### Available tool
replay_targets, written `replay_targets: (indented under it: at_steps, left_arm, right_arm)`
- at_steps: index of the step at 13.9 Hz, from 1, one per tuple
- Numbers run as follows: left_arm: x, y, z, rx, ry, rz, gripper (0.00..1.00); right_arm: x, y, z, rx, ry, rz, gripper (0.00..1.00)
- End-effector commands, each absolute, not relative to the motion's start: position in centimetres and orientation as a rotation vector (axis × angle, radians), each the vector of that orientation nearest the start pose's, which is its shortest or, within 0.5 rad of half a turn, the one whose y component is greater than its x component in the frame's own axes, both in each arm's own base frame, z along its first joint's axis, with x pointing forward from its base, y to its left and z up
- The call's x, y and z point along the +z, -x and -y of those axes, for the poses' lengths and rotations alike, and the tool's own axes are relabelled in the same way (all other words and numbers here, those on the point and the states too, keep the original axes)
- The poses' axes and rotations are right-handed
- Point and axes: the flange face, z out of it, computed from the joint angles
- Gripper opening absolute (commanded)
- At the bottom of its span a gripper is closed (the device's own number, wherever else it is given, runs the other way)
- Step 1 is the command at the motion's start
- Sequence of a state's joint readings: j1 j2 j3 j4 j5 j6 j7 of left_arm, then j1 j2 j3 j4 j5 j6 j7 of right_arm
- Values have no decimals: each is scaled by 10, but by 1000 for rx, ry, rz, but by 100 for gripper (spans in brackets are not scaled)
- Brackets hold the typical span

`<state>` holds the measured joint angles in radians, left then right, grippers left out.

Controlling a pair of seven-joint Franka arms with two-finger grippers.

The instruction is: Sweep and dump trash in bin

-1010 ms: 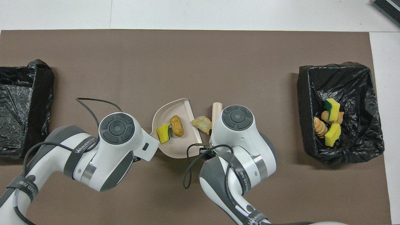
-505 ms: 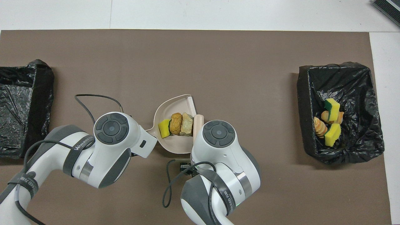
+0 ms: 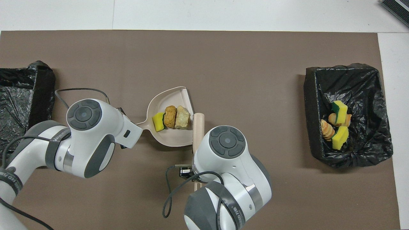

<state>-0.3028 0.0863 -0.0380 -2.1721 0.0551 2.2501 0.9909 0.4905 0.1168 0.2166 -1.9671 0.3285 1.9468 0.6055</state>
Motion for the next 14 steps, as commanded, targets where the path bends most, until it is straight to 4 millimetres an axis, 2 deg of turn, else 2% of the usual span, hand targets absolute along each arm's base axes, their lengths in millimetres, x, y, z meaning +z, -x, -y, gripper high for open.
replay_targets:
  at_steps: [1,2,3,5,8,9,11,12,14]
  left_arm:
    - [378,-540,153,-7,2436,-1982,0]
    - [391,-550,144,0,2433,-2015,0]
    - [399,-559,127,-6,2448,-2028,0]
    - [417,-572,92,-11,2458,-2039,0]
    - [443,-588,48,-33,2473,-2080,0]
    - [453,-592,29,-48,2460,-2088,0]
    - [473,-598,-12,-44,2481,-2073,0]
    - [477,-604,-22,-13,2480,-2103,0]
    - [491,-612,-65,-12,2447,-2152,0]
  right_arm:
    - [424,-407,-388,404,2930,-43,0]
    - [425,-395,-396,405,2938,-12,0]
    - [426,-388,-398,409,2946,-48,0]
    - [420,-360,-417,390,2989,-45,0]
    - [392,-321,-454,309,3022,-108,0]
    - [382,-318,-460,308,3027,-150,0]
    - [363,-301,-476,326,3043,-125,0]
    - [356,-295,-481,331,3051,-107,0]
    - [353,-291,-481,329,3055,-85,0]
